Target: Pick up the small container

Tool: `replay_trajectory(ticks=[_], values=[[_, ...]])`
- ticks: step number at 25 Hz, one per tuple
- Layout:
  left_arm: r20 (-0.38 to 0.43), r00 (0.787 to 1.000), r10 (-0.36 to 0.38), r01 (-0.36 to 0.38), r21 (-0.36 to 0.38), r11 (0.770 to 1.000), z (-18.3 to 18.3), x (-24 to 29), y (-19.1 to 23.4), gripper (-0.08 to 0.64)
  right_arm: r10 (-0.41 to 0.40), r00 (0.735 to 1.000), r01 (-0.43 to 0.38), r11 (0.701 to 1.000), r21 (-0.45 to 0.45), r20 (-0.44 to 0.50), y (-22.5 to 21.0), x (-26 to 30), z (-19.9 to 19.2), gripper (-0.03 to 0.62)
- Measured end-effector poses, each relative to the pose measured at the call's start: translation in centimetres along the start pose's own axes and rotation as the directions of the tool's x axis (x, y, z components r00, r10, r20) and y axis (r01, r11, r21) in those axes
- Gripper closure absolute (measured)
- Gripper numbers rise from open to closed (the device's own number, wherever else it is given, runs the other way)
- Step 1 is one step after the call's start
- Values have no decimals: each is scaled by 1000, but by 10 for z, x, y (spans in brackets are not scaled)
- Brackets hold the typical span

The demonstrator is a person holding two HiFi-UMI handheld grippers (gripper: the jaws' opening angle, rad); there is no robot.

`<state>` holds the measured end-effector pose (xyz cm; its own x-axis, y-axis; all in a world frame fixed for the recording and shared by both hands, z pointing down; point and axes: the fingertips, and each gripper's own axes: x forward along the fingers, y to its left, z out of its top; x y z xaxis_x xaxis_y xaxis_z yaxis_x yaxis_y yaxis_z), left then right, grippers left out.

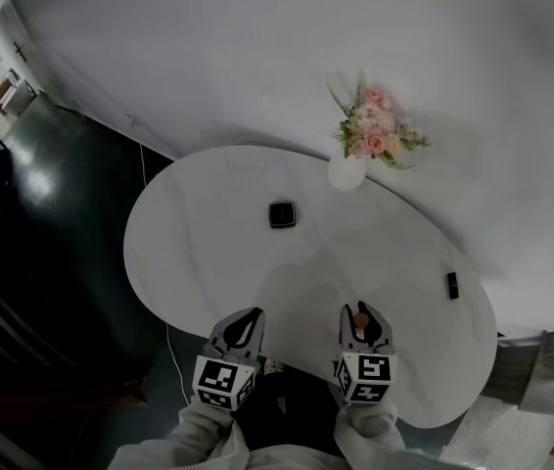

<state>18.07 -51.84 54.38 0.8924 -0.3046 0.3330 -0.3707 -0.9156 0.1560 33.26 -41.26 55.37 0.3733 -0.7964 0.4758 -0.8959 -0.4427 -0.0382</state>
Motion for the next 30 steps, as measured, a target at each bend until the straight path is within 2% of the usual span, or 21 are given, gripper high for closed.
replay_trajectory(ticks=[7, 13, 23, 30], values=[[30, 1000, -10, 9, 33, 999, 24, 2, -4, 537, 15, 999, -15, 1000, 1, 30, -4, -19, 34, 433], [92, 996, -20, 12, 88, 996, 61, 1, -7, 537, 5, 997, -5, 1000, -5, 74, -14, -39, 69, 433], [198, 978, -59, 28, 159, 987, 117, 2, -18, 537, -28, 988, 31, 999, -13, 155, -37, -75, 112, 433], [263, 958, -116, 61, 209, 976, 150, -2, -39, 537, -52, 970, 57, 998, -16, 238, -51, -107, 138, 433]])
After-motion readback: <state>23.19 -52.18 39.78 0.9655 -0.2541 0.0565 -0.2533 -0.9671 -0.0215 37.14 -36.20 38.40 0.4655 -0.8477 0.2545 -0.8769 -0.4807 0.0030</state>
